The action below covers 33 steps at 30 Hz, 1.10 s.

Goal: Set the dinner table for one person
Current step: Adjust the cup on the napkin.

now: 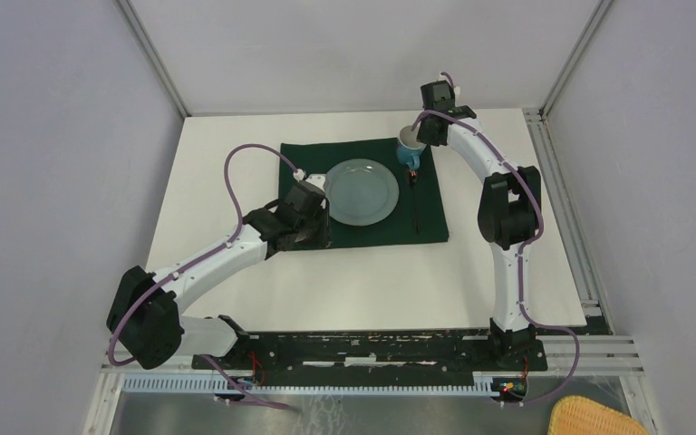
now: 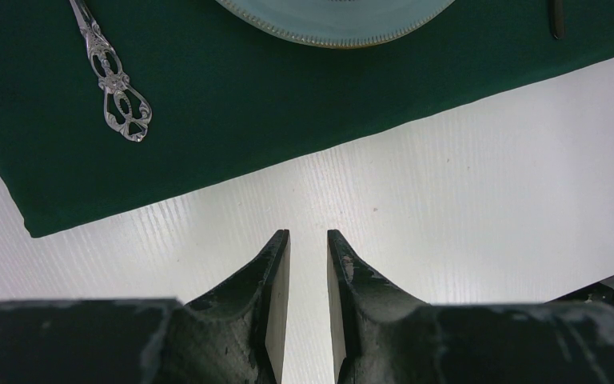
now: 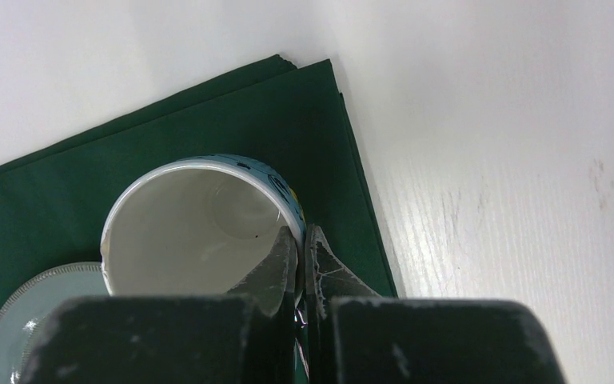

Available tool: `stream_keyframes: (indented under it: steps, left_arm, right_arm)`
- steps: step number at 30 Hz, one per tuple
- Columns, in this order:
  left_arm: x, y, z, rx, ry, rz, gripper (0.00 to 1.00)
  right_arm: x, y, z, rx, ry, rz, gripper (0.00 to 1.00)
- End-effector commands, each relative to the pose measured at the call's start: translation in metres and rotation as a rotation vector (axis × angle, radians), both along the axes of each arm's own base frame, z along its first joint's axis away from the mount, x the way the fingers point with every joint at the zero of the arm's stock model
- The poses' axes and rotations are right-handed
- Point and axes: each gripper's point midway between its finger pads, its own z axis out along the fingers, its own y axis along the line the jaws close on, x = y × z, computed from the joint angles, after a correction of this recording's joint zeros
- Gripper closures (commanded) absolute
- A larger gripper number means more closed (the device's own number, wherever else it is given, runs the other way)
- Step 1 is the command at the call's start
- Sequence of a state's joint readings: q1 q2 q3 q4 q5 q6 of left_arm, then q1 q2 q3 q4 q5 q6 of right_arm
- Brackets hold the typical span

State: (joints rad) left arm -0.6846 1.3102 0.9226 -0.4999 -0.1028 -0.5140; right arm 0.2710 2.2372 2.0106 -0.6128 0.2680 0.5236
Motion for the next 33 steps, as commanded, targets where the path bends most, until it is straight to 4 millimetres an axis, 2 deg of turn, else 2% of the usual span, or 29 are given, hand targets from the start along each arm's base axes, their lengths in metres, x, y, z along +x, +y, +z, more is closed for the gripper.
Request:
stream_keyframes:
  steps: [1,15,33]
  left_arm:
    - [0.008,-0.006,0.013,-0.055,-0.03,0.034,0.7]
    - [0.007,-0.005,0.012,-0.051,-0.029,0.032,0.7]
    - [0.008,-0.004,0.009,-0.037,-0.026,0.034,0.7]
  right_arm:
    - [0.019,0.008,0.078,0.075,-0.198,-0.013,1.0]
    - [0.032,0.012,0.087,0.093,-0.239,-0.024,1.0]
    - [0.043,0.018,0.062,0.094,-0.204,-0.023,1.0]
